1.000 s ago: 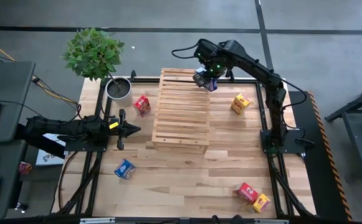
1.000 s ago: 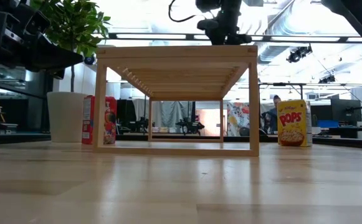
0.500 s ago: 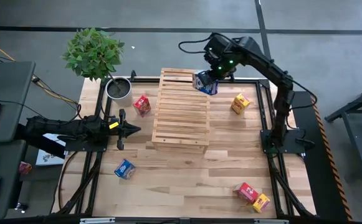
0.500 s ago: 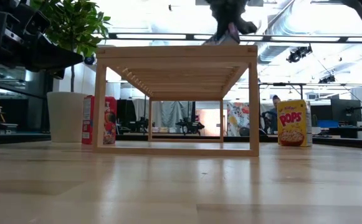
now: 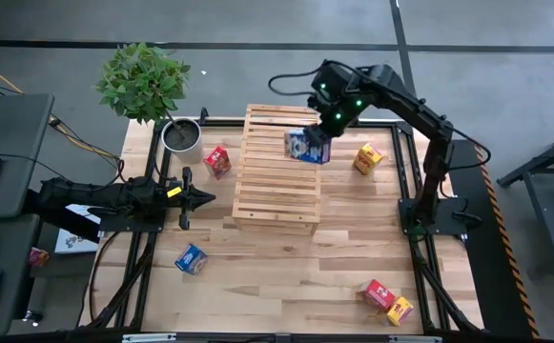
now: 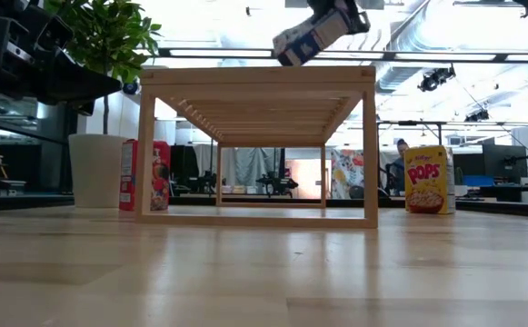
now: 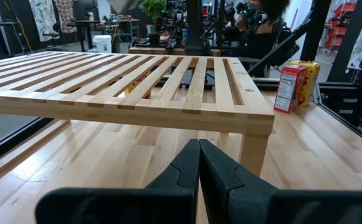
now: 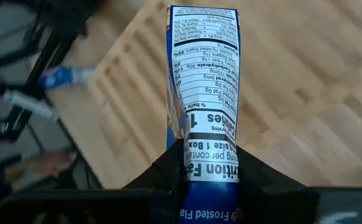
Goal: Stack cereal on shelf
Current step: Put the top blue cereal box on the shelf
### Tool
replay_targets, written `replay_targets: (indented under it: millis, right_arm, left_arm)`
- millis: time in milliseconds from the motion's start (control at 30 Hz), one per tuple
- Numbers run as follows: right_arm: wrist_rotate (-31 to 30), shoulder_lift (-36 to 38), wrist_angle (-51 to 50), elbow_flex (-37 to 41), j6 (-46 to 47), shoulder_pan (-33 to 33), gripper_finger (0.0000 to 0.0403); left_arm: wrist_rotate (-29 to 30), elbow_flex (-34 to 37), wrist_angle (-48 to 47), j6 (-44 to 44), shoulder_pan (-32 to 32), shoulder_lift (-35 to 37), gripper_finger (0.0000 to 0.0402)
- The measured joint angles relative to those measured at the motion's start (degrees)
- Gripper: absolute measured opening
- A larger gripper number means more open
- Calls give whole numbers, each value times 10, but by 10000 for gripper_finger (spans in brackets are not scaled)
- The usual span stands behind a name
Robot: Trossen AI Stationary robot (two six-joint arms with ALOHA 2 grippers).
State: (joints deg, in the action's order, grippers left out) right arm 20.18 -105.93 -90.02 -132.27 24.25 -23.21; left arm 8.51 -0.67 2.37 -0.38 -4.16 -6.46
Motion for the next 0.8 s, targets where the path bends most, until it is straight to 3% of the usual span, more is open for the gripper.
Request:
replay_targets:
  millis: [433, 800]
  right_arm:
    - [-13, 11, 0, 0, -48, 116, 73]
    - [-161, 78, 0, 0, -30, 247, 73]
  left_arm:
    - [0, 0, 0, 0, 0, 0, 0]
    - [0, 0, 8, 6, 0, 0, 0]
